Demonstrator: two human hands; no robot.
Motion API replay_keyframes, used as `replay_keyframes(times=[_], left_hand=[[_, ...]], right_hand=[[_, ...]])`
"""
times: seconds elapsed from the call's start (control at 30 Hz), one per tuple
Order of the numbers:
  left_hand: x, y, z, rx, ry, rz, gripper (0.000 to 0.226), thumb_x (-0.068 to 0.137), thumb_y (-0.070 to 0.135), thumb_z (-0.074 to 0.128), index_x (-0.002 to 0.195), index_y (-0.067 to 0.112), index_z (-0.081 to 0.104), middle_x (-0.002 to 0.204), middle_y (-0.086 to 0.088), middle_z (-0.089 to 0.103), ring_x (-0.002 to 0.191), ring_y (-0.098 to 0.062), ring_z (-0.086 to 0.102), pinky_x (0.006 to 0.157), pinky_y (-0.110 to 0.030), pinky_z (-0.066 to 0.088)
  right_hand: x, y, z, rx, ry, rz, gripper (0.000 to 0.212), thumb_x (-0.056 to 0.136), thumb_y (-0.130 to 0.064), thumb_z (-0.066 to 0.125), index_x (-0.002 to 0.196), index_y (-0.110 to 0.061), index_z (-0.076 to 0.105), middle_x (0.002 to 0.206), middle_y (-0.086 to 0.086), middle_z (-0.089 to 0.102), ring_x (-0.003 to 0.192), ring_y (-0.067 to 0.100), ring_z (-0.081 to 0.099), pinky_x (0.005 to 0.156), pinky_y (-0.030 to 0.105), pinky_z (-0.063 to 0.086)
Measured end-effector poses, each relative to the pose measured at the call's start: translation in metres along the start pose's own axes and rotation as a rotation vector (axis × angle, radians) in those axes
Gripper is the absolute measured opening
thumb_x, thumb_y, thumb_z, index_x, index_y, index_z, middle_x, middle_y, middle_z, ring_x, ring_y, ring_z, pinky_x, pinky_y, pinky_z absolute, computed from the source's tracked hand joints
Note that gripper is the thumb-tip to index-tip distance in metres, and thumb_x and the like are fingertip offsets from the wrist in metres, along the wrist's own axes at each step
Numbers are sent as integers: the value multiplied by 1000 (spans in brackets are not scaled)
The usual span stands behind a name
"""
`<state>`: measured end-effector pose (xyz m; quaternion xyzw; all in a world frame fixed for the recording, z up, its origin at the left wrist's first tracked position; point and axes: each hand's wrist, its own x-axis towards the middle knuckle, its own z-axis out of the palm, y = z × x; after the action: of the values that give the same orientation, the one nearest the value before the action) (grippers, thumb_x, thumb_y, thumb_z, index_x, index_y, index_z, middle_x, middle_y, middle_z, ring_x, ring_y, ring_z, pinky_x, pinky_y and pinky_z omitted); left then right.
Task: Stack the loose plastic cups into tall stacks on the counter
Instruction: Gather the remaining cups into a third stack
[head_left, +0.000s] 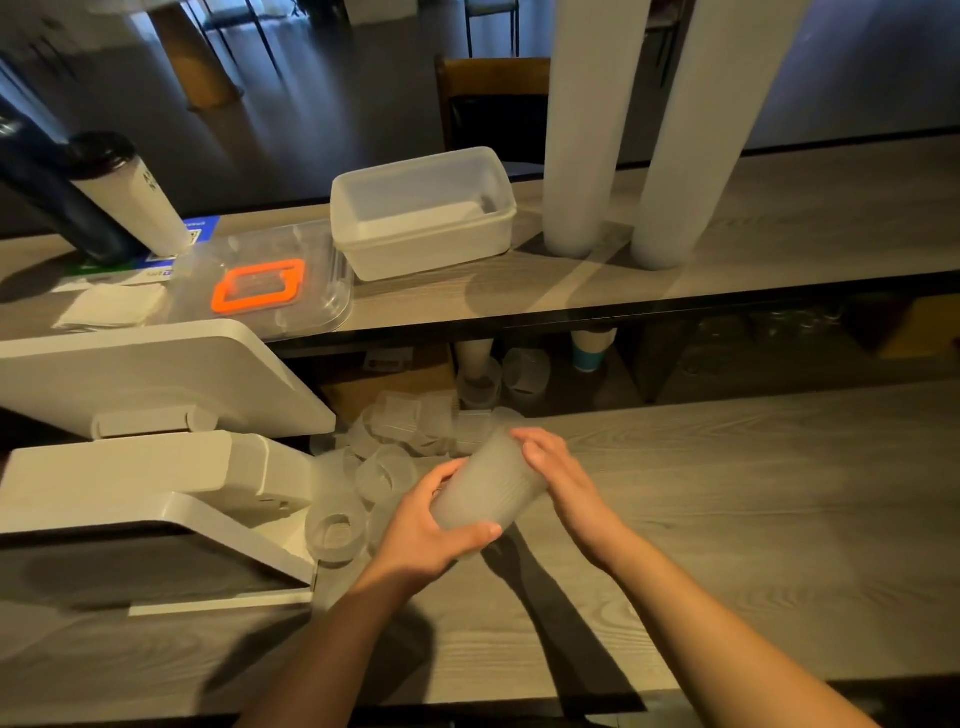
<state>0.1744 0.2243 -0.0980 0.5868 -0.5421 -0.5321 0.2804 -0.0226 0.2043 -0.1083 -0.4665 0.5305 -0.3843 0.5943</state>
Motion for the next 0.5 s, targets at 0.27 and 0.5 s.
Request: replay_keyframes(times=[0.27, 0.5], left_hand=[[3, -14, -11, -113, 125, -133, 59, 79, 28, 81, 127, 35, 47, 120, 7, 54, 104, -16, 58, 70, -26, 54], [7, -20, -21, -106, 175, -175, 70, 68, 38, 86, 127, 33, 48, 118, 6, 56, 101, -15, 59, 65, -23, 53]], right_hand=[[26, 13, 13, 112, 126, 149, 66, 98, -63, 34, 152, -26, 38, 152, -6, 42, 137, 13, 42, 115, 38, 36], [79, 47, -7, 69, 346, 363, 62, 95, -56, 54, 140, -12, 50, 127, 5, 59, 118, 22, 55, 108, 46, 44]])
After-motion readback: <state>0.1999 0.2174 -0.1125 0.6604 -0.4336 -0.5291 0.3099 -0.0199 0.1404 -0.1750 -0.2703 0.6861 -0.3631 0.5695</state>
